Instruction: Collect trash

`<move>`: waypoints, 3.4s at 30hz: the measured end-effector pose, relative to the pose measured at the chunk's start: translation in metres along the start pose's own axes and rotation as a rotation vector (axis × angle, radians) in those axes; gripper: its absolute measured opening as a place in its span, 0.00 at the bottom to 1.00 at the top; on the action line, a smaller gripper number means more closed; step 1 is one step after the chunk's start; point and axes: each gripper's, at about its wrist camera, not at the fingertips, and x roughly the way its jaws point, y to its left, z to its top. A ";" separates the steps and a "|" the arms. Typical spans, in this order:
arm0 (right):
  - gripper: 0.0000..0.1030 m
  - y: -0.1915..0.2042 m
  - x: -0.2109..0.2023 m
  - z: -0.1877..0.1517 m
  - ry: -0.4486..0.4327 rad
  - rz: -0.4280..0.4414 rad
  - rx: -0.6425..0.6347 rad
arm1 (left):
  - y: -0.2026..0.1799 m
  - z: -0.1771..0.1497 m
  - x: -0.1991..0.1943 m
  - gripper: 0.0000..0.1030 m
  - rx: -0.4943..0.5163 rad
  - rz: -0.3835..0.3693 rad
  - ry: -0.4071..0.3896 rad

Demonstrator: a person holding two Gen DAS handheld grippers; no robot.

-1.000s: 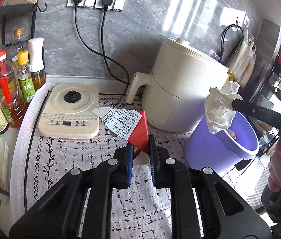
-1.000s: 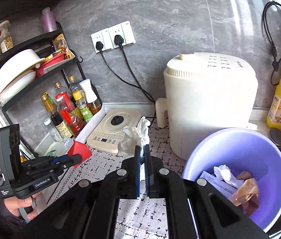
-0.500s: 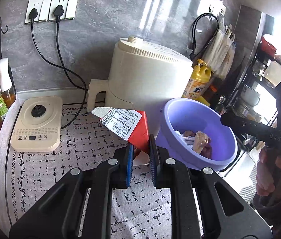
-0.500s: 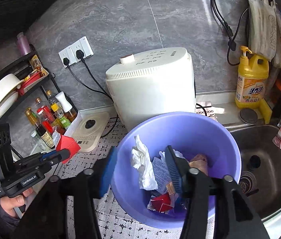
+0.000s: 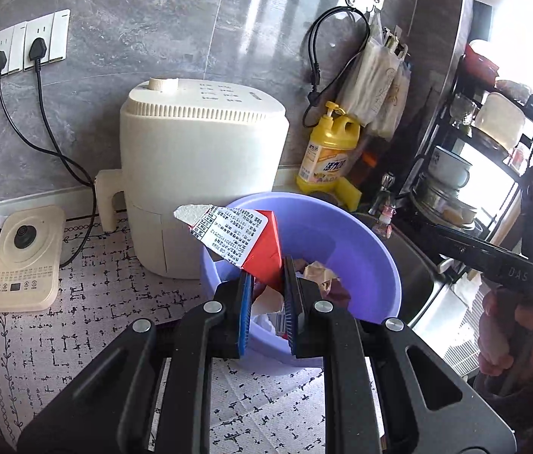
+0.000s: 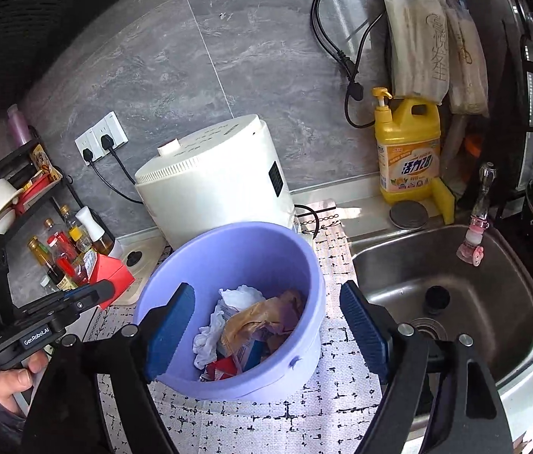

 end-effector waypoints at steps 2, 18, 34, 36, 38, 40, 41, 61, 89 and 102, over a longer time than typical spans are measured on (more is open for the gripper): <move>0.84 -0.013 -0.007 0.000 -0.013 -0.022 0.007 | -0.012 0.001 0.009 0.15 0.010 -0.014 0.006; 0.87 -0.115 -0.033 -0.010 0.013 -0.026 0.069 | -0.084 -0.022 0.063 0.55 -0.005 0.042 0.105; 0.92 -0.094 -0.019 0.006 0.051 0.133 -0.024 | -0.069 -0.007 -0.001 0.85 -0.049 0.218 0.003; 0.92 -0.083 -0.024 0.008 0.037 0.123 -0.037 | -0.060 -0.004 -0.012 0.88 -0.050 0.229 -0.018; 0.92 -0.073 -0.027 0.009 0.027 0.108 -0.045 | -0.050 -0.002 -0.025 0.91 -0.049 0.230 -0.029; 0.92 -0.061 -0.029 0.010 0.020 0.092 -0.044 | -0.040 0.001 -0.038 0.92 -0.040 0.230 -0.036; 0.92 -0.056 -0.031 0.011 0.015 0.085 -0.040 | -0.036 0.003 -0.046 0.93 -0.030 0.232 -0.047; 0.92 0.090 -0.088 -0.011 -0.074 -0.083 0.005 | 0.058 -0.002 -0.203 0.94 0.022 0.177 -0.115; 0.92 0.209 -0.147 -0.081 -0.093 -0.056 -0.047 | 0.088 -0.020 -0.317 0.94 0.043 0.166 -0.188; 0.92 0.210 -0.145 -0.079 -0.086 -0.061 -0.076 | 0.091 -0.025 -0.316 0.94 0.016 0.184 -0.189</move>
